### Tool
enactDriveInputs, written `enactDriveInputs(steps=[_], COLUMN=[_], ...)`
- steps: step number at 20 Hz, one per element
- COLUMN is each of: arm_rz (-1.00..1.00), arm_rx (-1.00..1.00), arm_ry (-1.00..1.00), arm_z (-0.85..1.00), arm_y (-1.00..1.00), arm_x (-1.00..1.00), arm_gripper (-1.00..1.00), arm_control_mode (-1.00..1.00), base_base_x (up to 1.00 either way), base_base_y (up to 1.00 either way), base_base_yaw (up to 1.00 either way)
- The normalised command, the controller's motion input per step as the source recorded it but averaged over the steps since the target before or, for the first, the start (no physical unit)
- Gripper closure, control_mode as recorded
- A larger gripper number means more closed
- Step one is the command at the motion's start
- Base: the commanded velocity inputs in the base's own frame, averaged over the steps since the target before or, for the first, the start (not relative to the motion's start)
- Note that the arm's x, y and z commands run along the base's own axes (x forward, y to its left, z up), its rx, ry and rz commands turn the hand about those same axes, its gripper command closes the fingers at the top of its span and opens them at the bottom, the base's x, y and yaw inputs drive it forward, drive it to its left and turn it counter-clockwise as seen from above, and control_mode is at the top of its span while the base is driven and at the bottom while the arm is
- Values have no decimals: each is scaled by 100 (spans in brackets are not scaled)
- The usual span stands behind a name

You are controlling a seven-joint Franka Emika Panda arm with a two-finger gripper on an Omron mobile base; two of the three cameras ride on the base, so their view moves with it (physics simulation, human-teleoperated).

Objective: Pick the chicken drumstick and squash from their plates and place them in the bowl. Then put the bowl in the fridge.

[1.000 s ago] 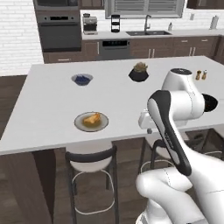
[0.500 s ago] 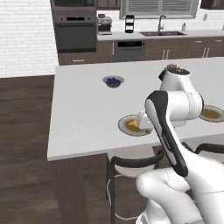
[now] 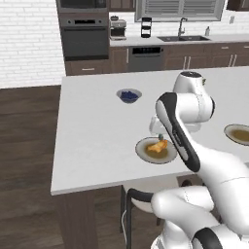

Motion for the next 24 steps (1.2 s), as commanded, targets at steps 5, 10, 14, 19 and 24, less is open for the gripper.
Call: enactDriveInputs(steps=[5,10,14,19,24], arm_rz=[-21,-43,-45,-32,-14], arm_rx=[0,11,17,1,1], arm_ry=[9,3,10,9,26], arm_z=[-37,-60,-66,-69,-34], arm_y=[-33,-45,-27,-21,-5], arm_x=[86,55,56,67,74], arm_gripper=[-100,-100,-100,-100,-100], arm_control_mode=[-100,-100,-100,-100,-100], base_base_x=[0,0,0,0,0], base_base_y=[0,0,0,0,0], base_base_yaw=[0,0,0,0,0])
